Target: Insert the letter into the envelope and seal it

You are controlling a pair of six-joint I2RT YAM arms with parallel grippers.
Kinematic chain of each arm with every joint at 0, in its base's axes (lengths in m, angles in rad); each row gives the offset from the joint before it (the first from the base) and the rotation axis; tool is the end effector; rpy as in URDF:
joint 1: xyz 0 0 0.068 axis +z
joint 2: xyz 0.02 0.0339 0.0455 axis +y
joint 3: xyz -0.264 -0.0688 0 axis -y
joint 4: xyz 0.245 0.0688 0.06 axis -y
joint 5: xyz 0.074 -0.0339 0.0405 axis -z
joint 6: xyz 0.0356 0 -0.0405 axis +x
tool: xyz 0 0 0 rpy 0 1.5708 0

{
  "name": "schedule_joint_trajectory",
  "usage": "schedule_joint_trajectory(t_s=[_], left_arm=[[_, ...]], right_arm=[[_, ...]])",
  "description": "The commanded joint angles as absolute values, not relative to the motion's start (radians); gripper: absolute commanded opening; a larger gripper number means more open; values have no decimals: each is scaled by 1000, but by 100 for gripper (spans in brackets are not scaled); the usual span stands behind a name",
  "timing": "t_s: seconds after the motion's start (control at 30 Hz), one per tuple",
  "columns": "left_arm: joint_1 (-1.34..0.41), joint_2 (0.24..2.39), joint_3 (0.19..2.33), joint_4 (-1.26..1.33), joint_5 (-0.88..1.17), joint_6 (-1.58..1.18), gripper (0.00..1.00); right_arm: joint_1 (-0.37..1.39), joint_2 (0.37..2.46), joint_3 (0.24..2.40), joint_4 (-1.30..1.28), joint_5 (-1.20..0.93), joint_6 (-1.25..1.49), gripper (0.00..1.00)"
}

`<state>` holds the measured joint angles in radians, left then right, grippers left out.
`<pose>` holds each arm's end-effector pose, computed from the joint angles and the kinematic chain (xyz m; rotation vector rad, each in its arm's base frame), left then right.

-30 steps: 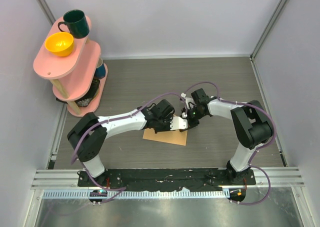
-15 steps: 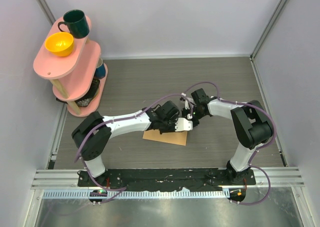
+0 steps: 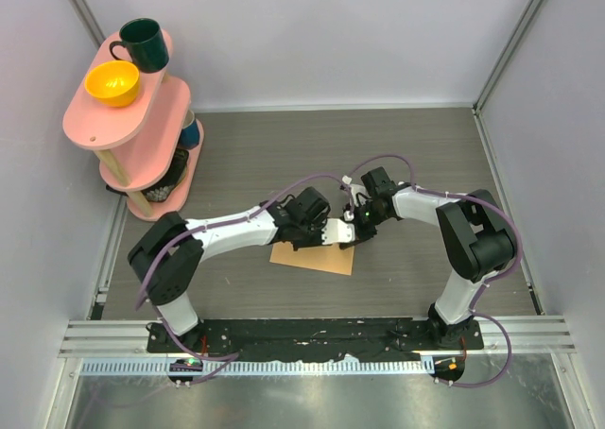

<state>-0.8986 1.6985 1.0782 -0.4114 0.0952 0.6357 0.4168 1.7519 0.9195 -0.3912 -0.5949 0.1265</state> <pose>0.2116 -0.2713 0.1878 1.8370 1.8558 -0.2179 0.2773 0.1446 0.1351 -0.5567 2.7625 0.9634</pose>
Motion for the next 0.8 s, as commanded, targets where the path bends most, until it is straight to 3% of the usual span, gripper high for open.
schedule_joint_trajectory(t_s=[0.0, 0.23, 0.77], left_arm=[[-972, 1755, 1134, -434, 130, 604, 0], [-994, 1822, 1206, -431, 124, 577, 0], [-925, 1689, 1032, -402, 46, 670, 0]], right_arm=[[423, 1770, 899, -402, -554, 94, 1], [422, 1772, 899, -403, -554, 97, 1], [423, 1775, 907, -405, -558, 91, 1]])
